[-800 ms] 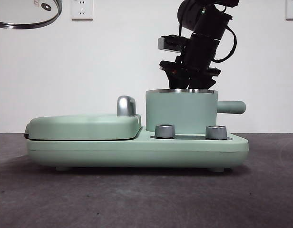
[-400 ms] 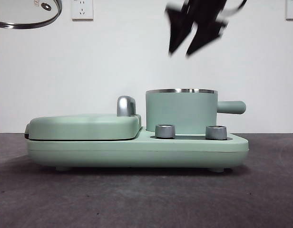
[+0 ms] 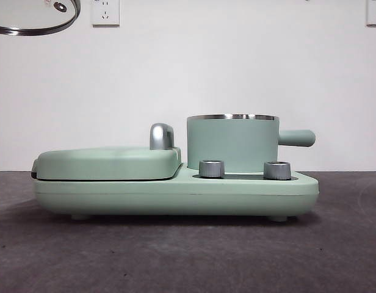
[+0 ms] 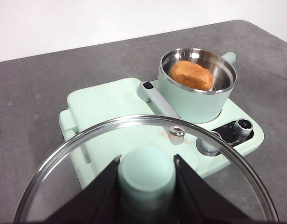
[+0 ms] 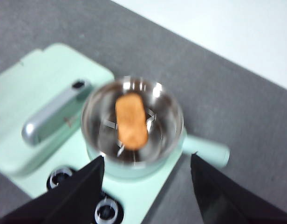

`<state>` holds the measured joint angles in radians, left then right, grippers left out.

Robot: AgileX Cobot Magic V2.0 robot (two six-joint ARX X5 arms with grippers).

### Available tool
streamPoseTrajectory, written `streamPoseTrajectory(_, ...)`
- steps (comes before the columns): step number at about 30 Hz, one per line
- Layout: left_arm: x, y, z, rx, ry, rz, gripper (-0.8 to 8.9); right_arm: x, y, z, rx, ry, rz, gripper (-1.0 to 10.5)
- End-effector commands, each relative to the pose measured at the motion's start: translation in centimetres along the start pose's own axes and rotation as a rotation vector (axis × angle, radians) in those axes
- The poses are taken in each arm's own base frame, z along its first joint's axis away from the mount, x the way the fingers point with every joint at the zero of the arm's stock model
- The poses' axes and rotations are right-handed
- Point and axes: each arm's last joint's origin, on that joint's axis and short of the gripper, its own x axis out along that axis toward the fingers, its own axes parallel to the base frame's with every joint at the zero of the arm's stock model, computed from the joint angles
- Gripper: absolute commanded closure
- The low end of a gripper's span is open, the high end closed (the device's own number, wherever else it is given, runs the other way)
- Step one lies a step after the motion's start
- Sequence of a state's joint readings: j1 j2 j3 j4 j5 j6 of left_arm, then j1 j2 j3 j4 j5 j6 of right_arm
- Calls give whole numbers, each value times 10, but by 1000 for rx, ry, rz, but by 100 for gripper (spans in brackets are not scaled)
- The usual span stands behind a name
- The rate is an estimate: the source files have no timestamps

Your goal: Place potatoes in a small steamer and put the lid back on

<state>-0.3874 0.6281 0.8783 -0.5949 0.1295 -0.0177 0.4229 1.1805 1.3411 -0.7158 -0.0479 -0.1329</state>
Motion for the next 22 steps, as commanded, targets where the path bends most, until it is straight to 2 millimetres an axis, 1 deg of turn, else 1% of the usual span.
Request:
streamPoseTrajectory(1, -3, -1, 8, 14, -60, -5, 799, -5, 6, -39, 36, 12, 1, 653)
streamPoseTrajectory(3, -1, -1, 9, 13, -58, -5, 799, -13, 10, -66, 43, 16, -9, 653)
streamPoseTrajectory(6, 4, 0, 9, 12, -45, -7, 799, -23, 14, -99, 55, 22, -23, 655)
streamPoseTrajectory(8, 9, 0, 10, 13, -41, -29, 799, -30, 17, -118, 72, 15, -25, 667)
streamPoseTrajectory(11, 19, -1, 15, 17, -66, -92, 799, -39, 20, -138, 74, -13, -27, 671)
streamPoseTrajectory(15, 38, 0, 28, 32, -148, -143, 799, -49, 23, -160, 86, -50, -30, 672)
streamPoseTrajectory(17, 50, 0, 33, 41, -183, -153, 800, -54, 25, -168, 108, -53, -30, 672)
streamPoseTrajectory(22, 91, 0, 45, 56, -207, -176, 800, -63, 26, -178, 150, -44, -28, 672)
